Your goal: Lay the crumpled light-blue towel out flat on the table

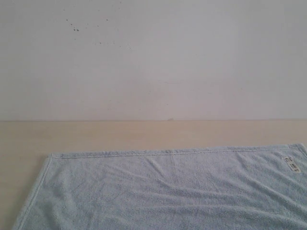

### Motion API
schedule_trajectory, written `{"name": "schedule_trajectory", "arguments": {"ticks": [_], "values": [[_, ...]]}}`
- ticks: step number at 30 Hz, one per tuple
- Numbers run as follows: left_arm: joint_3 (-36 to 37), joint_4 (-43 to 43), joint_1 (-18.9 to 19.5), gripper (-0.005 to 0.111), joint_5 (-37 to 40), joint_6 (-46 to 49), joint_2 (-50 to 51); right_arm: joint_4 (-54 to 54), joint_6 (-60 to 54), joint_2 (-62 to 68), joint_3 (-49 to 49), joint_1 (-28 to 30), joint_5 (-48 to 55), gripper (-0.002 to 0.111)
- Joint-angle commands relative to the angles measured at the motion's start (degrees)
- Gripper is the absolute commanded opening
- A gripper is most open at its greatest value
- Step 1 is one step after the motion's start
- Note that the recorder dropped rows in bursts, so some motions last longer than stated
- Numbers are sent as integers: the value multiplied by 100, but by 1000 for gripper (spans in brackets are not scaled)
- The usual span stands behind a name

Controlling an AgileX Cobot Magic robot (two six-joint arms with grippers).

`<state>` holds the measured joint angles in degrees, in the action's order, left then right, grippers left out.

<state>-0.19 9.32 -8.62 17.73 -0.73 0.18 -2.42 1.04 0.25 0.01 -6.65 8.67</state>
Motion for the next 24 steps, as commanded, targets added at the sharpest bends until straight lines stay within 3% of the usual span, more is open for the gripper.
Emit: {"name": "schedule_trajectory", "arguments": {"ticks": [1, 9, 24], "values": [[19, -38, -14, 4, -78, 18, -18, 19, 11, -25, -1, 37, -47, 0], [19, -38, -453, 4, -78, 18, -18, 19, 11, -25, -1, 37, -47, 0], [19, -38, -465, 4, -78, 18, -18, 19, 11, -25, -1, 37, -47, 0]]}}
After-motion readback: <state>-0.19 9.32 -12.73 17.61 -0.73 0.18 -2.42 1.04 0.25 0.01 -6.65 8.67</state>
